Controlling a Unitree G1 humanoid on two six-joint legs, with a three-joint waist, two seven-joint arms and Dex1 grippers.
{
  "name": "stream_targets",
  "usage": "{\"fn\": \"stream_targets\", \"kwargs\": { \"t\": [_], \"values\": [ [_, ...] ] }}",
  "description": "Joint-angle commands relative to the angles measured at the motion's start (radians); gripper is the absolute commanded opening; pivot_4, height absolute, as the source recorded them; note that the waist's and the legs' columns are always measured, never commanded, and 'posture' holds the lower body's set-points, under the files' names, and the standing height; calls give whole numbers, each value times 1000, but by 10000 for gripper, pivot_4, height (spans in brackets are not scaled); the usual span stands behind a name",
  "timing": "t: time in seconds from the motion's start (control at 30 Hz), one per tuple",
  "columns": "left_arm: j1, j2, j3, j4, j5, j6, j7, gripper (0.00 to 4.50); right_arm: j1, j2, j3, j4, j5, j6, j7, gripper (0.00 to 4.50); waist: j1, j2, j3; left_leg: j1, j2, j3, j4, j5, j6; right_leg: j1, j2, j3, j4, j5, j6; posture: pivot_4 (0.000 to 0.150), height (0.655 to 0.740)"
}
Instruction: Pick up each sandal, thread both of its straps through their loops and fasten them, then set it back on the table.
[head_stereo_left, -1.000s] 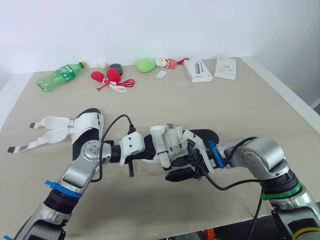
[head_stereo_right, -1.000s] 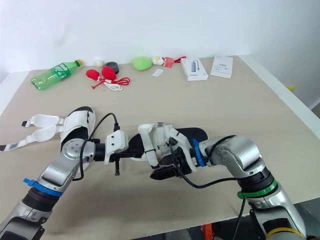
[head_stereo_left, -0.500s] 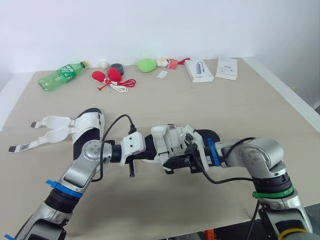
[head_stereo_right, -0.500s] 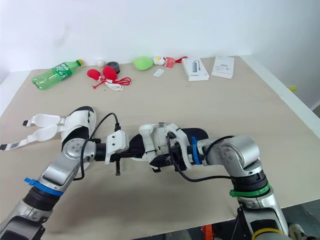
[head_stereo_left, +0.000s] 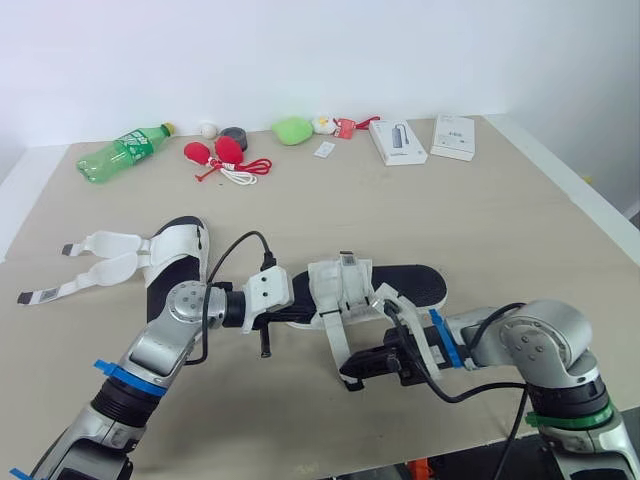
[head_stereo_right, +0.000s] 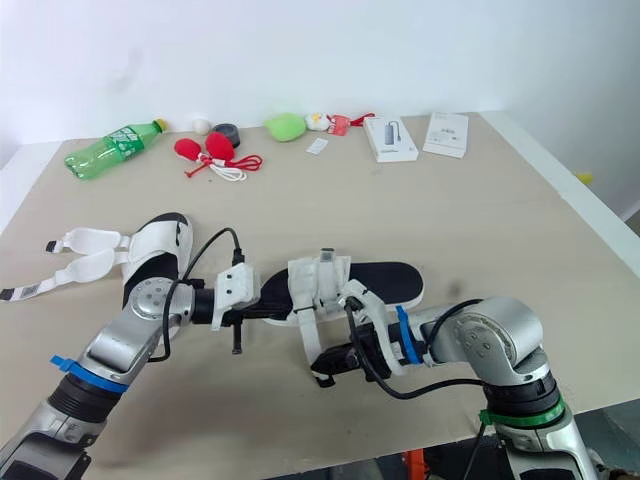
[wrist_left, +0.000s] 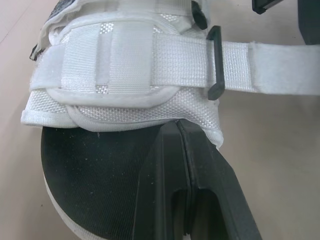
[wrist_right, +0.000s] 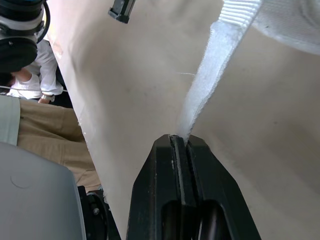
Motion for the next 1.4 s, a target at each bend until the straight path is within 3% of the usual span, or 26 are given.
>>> {"fn": "stream_targets", "kwargs": {
  "t": [0.03,0.13,0.2,0.3,0.4,0.53,0.67,0.83,1.03,1.3,1.4],
  "values": [
    [4,3,-10,-8,1,2,-9,0,11,-4,-5,-55,10,-16,-20,673,0,0,0,0,0,0,0,0,0,0,0,0,0,0,0,1500,7400],
    [4,1,-15,-6,-1,2,-13,0,10,-87,47,-103,-30,-100,10,8811,0,0,0,0,0,0,0,0,0,0,0,0,0,0,0,1500,7400],
    [3,0,-17,-3,-1,1,-15,0,16,-157,88,-137,-66,-186,49,17468,0,0,0,0,-1,0,0,0,0,0,-1,0,0,0,0,1500,7400],
    [-2,-2,-22,4,-2,-1,-23,0,53,-370,185,-204,-272,-539,223,30671,3,1,1,0,-1,0,0,0,0,0,-1,0,0,0,0,1500,7400],
    [-9,-5,-27,13,-1,-4,-33,0,106,-489,190,-184,-435,-925,399,44690,3,0,0,0,-2,0,0,0,-1,0,-2,-1,-2,-1,1,1500,7400],
    [-15,-11,-29,24,4,-12,-40,0,137,-404,121,-11,-626,-1526,424,44690,5,0,0,1,-1,1,-1,-1,-1,2,0,-3,-4,-1,0,1500,7400],
    [-17,-19,-29,25,9,-14,-40,0,68,-296,135,227,-868,-2167,369,44690,6,-1,0,1,-1,2,0,-1,-1,3,0,-3,-4,-1,1,1500,7400],
    [-8,-20,-25,11,9,-9,-37,0,-11,-195,190,452,-1080,-2616,253,44690,11,-1,0,1,-2,4,-1,-1,-1,3,-1,-1,-5,-1,1,1500,7400],
    [15,-8,-18,-16,4,6,-30,0,-42,-168,248,584,-1202,-2850,161,44690,12,-1,0,2,-1,4,-1,-1,-1,3,-1,1,-4,-1,0,1500,7400],
    [27,-9,-18,-35,2,22,-16,0,-89,-155,317,573,-1226,-2854,93,44690,12,-1,0,7,-1,4,0,-1,-1,8,-2,1,-4,-1,-2,1500,7400],
    [28,-9,-16,-33,3,22,-12,0,-90,-173,346,571,-1222,-2845,92,36039,13,-1,0,8,-1,4,0,-1,-1,9,-2,1,-4,-1,-2,1500,7400]
  ]
}}
